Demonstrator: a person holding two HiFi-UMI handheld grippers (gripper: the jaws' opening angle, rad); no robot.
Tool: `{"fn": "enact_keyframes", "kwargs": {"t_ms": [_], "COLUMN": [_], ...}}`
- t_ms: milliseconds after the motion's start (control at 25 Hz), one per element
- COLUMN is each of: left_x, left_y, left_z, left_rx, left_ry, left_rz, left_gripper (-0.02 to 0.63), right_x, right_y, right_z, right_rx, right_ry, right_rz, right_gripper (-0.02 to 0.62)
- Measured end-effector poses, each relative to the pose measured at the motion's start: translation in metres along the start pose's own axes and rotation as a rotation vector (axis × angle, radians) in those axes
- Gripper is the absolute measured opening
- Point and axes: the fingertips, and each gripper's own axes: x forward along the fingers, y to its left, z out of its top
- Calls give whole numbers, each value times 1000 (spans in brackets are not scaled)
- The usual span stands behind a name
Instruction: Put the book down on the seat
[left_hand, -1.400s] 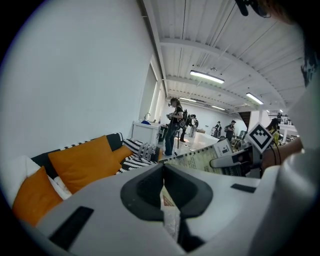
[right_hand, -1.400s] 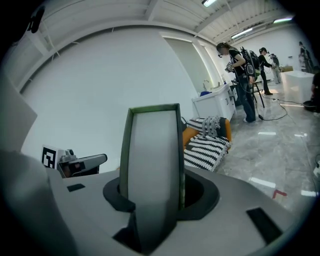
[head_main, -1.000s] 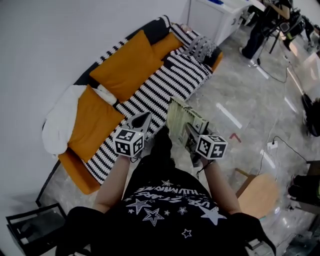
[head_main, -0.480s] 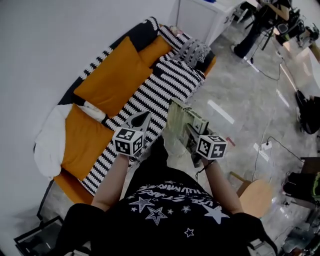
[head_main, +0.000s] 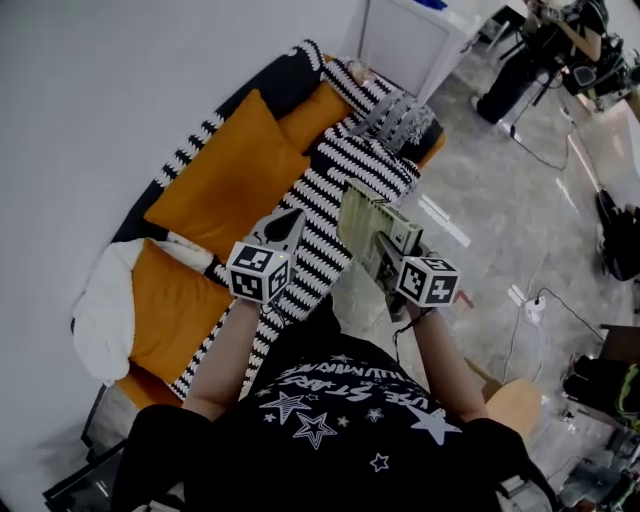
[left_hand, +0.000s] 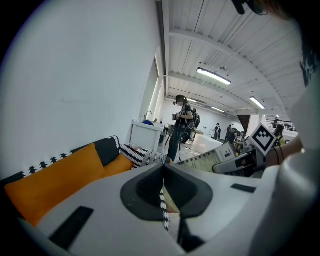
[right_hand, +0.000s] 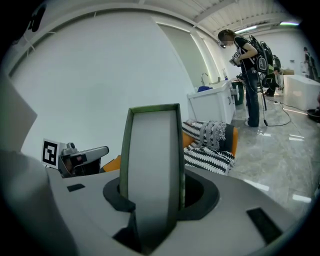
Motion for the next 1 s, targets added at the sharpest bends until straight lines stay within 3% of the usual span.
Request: {"fn": "enact_keyframes", "kwargs": {"t_ms": [520, 1000], "left_x": [28, 80], "left_y": [26, 51], "left_z": [37, 47], "left_rx": [-10, -45], "left_ry": [-49, -27], "left_rz": [-26, 70], "left_gripper": [9, 8], "right_x": [31, 81], "right_y": [-4, -56], "right_z": [49, 95], "right_rx": [-26, -29], "right_ry": [-24, 18], "right_rz": [-19, 21], "right_gripper": [170, 170]}}
